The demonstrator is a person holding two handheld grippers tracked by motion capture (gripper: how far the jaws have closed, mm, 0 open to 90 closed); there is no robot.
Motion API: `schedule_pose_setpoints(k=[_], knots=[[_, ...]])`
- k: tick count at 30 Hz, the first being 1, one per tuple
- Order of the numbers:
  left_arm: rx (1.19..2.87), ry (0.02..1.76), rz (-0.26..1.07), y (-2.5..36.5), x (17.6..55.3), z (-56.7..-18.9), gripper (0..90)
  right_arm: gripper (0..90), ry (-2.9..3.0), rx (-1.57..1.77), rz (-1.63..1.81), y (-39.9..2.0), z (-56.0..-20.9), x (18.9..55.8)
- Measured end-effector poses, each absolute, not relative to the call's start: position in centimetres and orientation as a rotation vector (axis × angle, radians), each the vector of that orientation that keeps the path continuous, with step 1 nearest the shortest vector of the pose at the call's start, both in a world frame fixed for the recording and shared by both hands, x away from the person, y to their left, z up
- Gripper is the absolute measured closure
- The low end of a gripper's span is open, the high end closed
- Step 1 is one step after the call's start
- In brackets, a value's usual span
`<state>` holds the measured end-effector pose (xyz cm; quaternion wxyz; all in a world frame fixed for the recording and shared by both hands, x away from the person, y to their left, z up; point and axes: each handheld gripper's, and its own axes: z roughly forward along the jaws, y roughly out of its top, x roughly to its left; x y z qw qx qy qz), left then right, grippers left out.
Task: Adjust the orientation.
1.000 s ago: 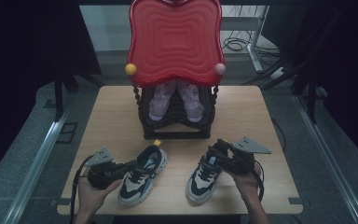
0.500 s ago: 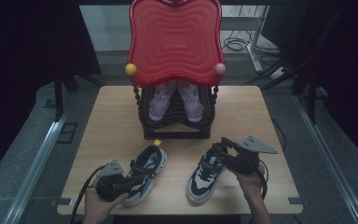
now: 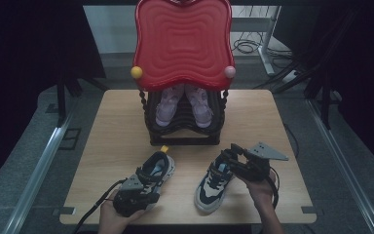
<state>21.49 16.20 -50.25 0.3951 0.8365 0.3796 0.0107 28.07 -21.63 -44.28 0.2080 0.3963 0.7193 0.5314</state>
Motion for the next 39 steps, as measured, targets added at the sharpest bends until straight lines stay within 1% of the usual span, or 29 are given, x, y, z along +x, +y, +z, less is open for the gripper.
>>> schedule_pose_setpoints(k=[19,31,39], knots=[[2.172,1.001,0.020,15.5,21.5,-51.6,90.0,50.1,2.006,1.106,1.469,-21.6,-44.5,28.2],[2.176,1.028,0.046,16.4,21.4,-51.7,90.0,49.6,2.004,1.107,1.466,-21.6,-44.6,28.2],[2.143,1.065,0.047,17.7,21.4,-51.8,90.0,49.6,2.000,1.112,1.464,-21.7,-44.6,28.2]])
